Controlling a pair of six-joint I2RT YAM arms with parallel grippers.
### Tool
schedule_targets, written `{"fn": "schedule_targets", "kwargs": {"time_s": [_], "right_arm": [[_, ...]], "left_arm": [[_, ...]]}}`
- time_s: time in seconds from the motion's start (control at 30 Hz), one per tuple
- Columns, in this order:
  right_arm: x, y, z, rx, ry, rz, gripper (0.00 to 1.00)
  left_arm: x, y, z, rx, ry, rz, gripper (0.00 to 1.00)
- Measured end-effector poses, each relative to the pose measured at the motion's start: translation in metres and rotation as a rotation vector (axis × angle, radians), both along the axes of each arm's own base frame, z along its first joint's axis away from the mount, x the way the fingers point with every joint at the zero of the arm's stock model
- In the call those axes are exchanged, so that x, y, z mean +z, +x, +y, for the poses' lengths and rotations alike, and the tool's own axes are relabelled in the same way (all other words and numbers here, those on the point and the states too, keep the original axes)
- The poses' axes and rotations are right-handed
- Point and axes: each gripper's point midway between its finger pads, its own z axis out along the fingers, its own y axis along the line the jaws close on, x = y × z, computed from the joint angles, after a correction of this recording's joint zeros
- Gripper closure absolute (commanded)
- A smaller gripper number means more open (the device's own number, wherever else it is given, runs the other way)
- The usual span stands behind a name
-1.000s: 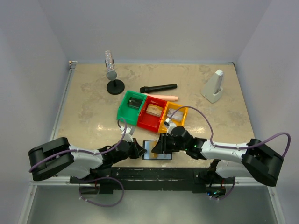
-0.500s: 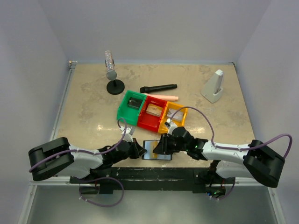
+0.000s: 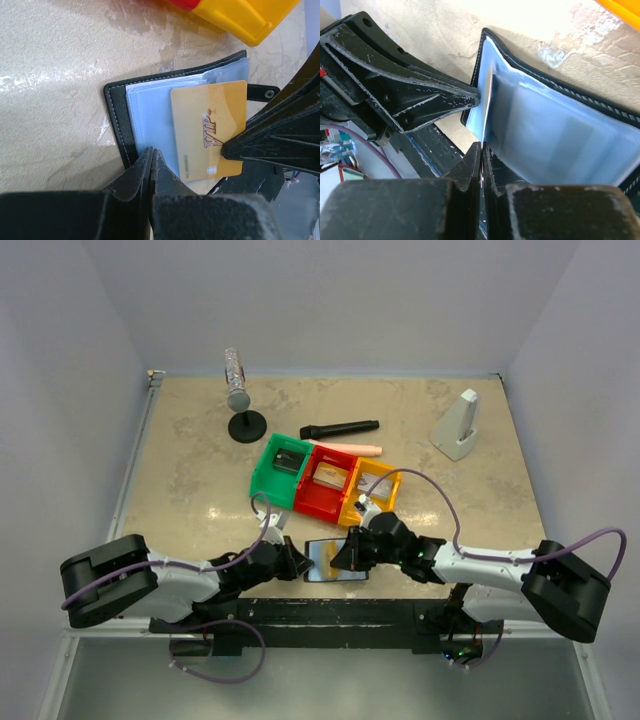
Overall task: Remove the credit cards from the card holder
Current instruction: Remove the credit card from the card holder.
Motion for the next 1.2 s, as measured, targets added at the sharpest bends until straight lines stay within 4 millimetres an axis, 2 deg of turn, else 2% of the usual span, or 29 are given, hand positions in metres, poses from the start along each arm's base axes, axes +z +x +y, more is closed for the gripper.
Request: {"fn": "schedule_targets", "kwargs": {"time_s": [0.53,0.67,0.77,0.87,1.0,1.1,1.2], "right_arm": [[0.012,-0.002,-0.024,-0.039,-0.041,-0.036,1.0],[0.023,-0.006,-0.032,-0.016,-0.059,-0.063,1.0],[0.049,-0.007,-0.035,0.014,-0.055,-0.116,1.0],[0.085,-0.006,-0.036,0.038,-0.014,-0.192,1.0],[0.124,-0.01,-0.042,0.084,0.009,-0.282,1.0],[0.135,-0.017,-0.043,0.145,0.012,-0.308,1.0],[0.136,-0.028,-0.042,0.215,0.021,-0.297,1.0]], "left_arm": [[0.0,-0.002,0.005,0.015,-0.013,0.006,1.0],[0.002,-0.002,0.007,0.01,-0.006,-0.002,0.76],[0.01,-0.003,0.008,-0.01,-0.007,-0.032,0.62],[0.029,-0.001,0.006,-0.026,-0.03,-0.074,0.51],[0.079,0.003,-0.001,-0.044,-0.121,-0.17,0.47],[0.122,0.001,0.0,-0.061,-0.243,-0.273,0.5],[0.146,-0.01,0.002,-0.117,-0.363,-0.361,0.52]]}}
